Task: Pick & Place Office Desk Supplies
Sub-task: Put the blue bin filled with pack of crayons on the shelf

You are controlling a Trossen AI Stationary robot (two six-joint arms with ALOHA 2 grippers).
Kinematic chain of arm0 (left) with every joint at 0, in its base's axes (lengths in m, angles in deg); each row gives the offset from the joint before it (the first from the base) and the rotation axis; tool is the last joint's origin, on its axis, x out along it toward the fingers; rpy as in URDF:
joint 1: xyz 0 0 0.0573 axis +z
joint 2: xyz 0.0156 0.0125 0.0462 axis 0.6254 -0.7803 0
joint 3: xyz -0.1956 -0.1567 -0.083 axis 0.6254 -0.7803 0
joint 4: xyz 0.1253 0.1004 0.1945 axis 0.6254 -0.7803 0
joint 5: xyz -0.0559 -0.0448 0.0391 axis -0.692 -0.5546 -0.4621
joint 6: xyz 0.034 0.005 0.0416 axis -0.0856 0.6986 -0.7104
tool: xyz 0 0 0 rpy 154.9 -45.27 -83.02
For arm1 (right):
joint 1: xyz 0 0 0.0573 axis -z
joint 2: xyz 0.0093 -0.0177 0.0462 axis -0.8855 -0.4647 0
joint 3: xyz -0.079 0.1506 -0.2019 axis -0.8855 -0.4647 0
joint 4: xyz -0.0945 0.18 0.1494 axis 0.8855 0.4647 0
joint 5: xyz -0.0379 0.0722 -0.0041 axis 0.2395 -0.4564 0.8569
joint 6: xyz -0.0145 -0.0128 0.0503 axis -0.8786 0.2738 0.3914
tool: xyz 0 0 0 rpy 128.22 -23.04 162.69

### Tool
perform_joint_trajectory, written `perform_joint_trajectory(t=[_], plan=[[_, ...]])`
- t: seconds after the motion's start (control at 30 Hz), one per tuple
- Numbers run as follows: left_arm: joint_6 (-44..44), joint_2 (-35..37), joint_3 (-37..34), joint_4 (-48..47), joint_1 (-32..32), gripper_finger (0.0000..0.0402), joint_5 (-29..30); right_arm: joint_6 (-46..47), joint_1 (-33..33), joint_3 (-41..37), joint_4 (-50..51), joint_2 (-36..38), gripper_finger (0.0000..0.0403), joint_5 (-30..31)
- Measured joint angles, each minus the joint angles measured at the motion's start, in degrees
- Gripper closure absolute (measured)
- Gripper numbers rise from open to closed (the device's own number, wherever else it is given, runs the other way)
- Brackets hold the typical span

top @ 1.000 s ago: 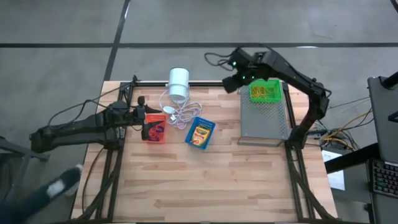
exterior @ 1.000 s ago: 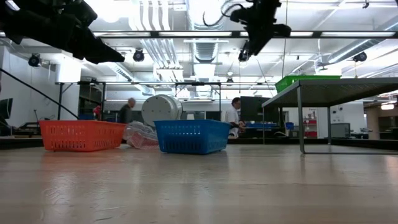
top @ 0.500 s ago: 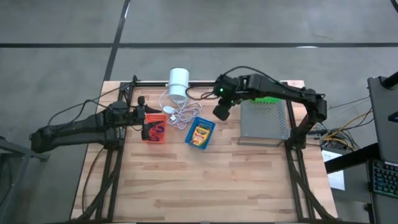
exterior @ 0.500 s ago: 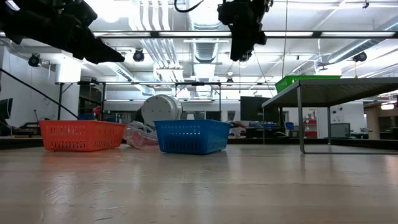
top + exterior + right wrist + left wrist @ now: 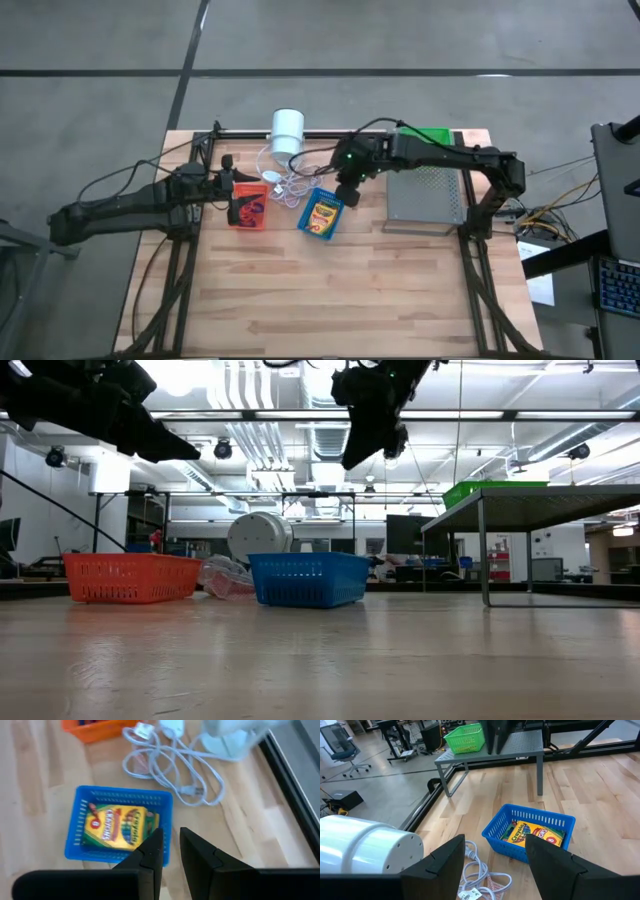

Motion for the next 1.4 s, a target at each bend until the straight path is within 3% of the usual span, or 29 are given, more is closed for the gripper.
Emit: perform_joint_trajectory(t=[0.23,0.5,0.8,0.93,1.17,1.4], plan=[[0.0,0.0,0.0,0.01,0.0,0.019,0.0,-1.18,-6.02,0.49,0.24,-5.67,0.0339,1.08],[0.0,0.02,-0.01,-0.03,0.0,0.019,0.0,9.1,-12.62,4.24,0.36,-9.32,0.0339,5.29],[0.0,0.02,-0.02,-1.39,0.0,0.019,0.0,9.16,-20.85,4.96,-4.27,-12.12,0.0339,10.12],[0.0,0.03,-0.04,-2.29,0.04,0.019,0.0,9.52,-22.29,6.93,-3.11,-14.4,0.0328,11.57],[0.0,0.02,-0.04,-3.4,0.04,0.019,0.0,3.53,-23.42,10.79,-2.6,-18.26,0.0276,10.81],[0.0,0.02,-0.04,-3.39,0.04,0.019,0.0,8.7,-23.18,10.82,-2.62,-21.12,0.0264,11.32]])
